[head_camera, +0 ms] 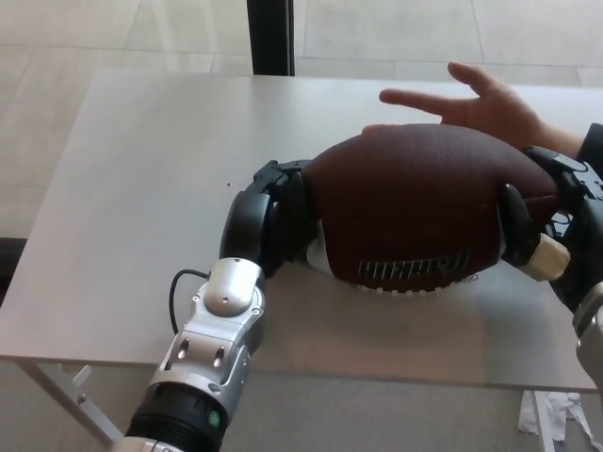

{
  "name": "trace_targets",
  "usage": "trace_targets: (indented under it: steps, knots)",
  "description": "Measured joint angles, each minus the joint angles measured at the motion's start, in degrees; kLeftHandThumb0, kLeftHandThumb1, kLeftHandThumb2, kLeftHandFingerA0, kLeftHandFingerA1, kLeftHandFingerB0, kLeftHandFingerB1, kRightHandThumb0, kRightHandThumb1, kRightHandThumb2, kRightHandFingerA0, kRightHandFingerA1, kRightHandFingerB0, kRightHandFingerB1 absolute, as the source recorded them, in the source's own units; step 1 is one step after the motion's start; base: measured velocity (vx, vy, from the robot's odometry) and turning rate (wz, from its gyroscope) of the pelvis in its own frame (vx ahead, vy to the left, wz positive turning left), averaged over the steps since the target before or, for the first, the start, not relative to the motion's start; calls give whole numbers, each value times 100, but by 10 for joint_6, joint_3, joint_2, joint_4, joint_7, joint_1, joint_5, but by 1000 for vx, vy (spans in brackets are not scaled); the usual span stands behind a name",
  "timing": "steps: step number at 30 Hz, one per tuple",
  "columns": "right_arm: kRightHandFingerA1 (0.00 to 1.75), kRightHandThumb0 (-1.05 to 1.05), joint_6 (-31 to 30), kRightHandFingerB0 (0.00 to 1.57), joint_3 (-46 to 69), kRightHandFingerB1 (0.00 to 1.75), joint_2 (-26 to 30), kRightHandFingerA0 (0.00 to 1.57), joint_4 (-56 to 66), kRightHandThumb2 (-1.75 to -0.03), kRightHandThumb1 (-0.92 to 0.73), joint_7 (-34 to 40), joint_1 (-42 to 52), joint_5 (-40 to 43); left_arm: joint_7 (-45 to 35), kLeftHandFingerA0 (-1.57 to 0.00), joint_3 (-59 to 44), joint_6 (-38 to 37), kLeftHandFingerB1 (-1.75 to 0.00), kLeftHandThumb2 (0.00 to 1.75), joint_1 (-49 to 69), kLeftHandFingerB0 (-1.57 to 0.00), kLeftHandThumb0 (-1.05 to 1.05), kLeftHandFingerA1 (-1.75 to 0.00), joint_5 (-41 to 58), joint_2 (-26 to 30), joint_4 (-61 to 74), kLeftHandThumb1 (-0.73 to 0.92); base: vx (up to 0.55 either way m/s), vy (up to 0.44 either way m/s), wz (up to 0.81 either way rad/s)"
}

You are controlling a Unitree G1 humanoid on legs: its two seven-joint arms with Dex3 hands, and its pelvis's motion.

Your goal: The robot uses both its hands to grab the left and right ends of a football kept in the middle of the desk infront of it, lifts it up and places it in the palm of a person

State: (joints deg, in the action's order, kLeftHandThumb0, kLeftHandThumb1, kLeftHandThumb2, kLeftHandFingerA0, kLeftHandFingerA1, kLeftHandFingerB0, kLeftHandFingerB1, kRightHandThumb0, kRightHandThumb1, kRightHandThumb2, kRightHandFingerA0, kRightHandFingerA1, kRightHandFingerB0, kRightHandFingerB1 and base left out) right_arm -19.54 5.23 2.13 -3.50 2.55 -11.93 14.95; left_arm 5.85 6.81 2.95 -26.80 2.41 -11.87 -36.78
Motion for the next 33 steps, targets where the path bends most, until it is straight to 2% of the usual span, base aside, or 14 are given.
trace_targets:
  steps: [2,3,5,6,9,10,15,17,19,22,23,29,32,33]
  knots:
    - [175,-27,6,100,-1,162,0,118,0,-144,-52,2,0,-2,0,-78,-8,-5,-175,112,3,-57,-28,-175,3,-6,-1,69,0,0,0]
    - [128,-17,8,128,-2,130,0,125,0,-130,-66,3,0,-3,0,-79,-11,-8,-175,115,5,-56,-31,-175,5,-9,-2,65,0,0,0]
    - [128,-17,12,127,-2,130,0,125,0,-130,-66,4,0,-4,0,-81,-17,-16,-175,114,7,-57,-35,-175,7,-14,-4,64,0,0,0]
    - [128,-18,14,125,-2,128,-1,123,0,-130,-67,5,0,-4,0,-73,-19,-19,-174,85,8,-52,-44,-175,8,-15,-5,83,0,0,0]
    - [127,-18,19,124,-2,128,-5,122,0,-130,-66,8,0,-4,0,-78,-29,-31,-175,79,10,-50,-43,-175,11,-22,-9,91,0,0,0]
    - [175,-34,22,87,-2,169,-8,111,0,-138,-50,11,0,-4,1,-74,-33,-34,-175,87,11,-51,-39,-175,12,-25,-10,88,0,0,0]
    - [175,-32,26,85,-1,161,-20,106,0,-129,-53,25,-2,-3,4,-84,-38,-46,-175,116,11,-64,-38,-175,12,-30,-15,64,0,0,0]
    - [175,-31,26,84,3,162,-26,106,1,-129,-53,32,-6,-1,7,-85,-40,-50,-175,113,6,-66,-36,-175,12,-33,-20,68,0,0,0]
    - [175,-28,24,81,11,162,-34,105,0,-121,-56,38,-17,2,11,-70,-46,-50,-174,83,-1,-59,-44,-175,14,-37,-25,91,0,0,0]
    - [175,-26,18,84,24,159,-46,103,-1,-121,-55,48,-37,5,18,-74,-51,-49,-175,85,-15,-58,-43,-175,15,-41,-32,88,0,0,0]
    - [175,-21,16,84,29,157,-49,102,-1,-116,-61,52,-44,7,20,-70,-53,-49,-170,71,-20,-57,-51,-175,16,-42,-35,92,0,0,0]
    - [175,-9,-11,90,57,153,-55,102,-8,-135,-50,65,-101,13,21,-66,-60,-37,-158,70,-74,-67,-65,-175,22,-23,-67,92,0,0,0]
    - [175,-14,-23,91,68,152,-56,104,-14,-128,-51,69,-132,14,21,-69,-62,-33,-148,71,-109,-73,-59,-171,24,-12,-82,83,0,0,0]
    - [175,-14,-26,91,71,152,-56,104,-16,-122,-55,70,-140,14,21,-67,-63,-31,-150,78,-119,-68,-43,-167,24,-9,-87,65,0,0,0]
